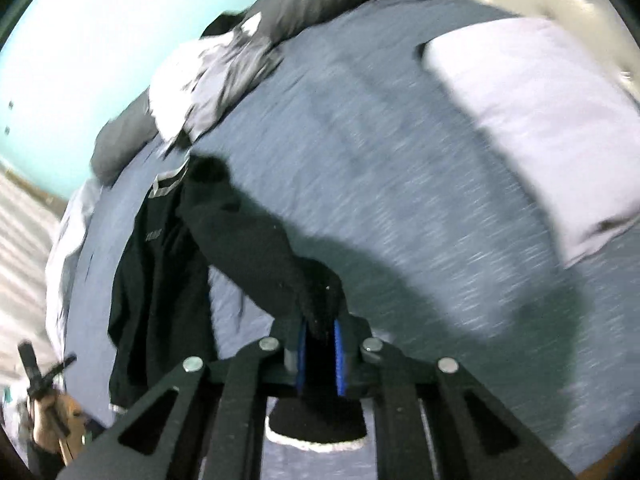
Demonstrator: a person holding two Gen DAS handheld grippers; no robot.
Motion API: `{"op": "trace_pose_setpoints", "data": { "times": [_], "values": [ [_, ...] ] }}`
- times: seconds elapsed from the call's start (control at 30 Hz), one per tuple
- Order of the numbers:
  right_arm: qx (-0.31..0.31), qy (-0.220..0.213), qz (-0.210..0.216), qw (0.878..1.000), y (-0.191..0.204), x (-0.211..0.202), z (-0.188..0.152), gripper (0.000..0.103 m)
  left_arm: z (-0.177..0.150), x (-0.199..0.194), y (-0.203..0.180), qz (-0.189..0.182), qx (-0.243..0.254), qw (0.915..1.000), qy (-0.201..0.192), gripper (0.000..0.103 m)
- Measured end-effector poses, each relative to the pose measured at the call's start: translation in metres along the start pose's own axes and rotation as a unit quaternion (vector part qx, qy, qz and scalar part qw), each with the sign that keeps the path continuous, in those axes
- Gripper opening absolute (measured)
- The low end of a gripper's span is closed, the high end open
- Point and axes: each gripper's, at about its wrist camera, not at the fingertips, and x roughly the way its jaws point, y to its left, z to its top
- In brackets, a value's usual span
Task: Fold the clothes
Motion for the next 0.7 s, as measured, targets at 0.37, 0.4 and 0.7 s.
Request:
{"op": "trace_pose_setpoints", "data": {
  "times": [0.37,0.4,0.7],
  "values": [
    [0.066,-0.067,-0.041,0.995,-0.022,-0.037,0.006,0.026,-0.004,0.028,-0.001,-0.015,0.0,0.9995,0.028,0.063],
    [0.055,-0.065,-0.039,0.996,-0.014,-0.035,0.006,0.028,-0.006,0.033,-0.002,-0.02,0.004,0.9991,0.038,0.064],
    [0.012,-0.029,-0.021,0.999,0.037,-0.007,-0.017,0.032,-0.029,0.075,0.008,-0.062,-0.044,0.9941,0.077,0.064]
  ]
}}
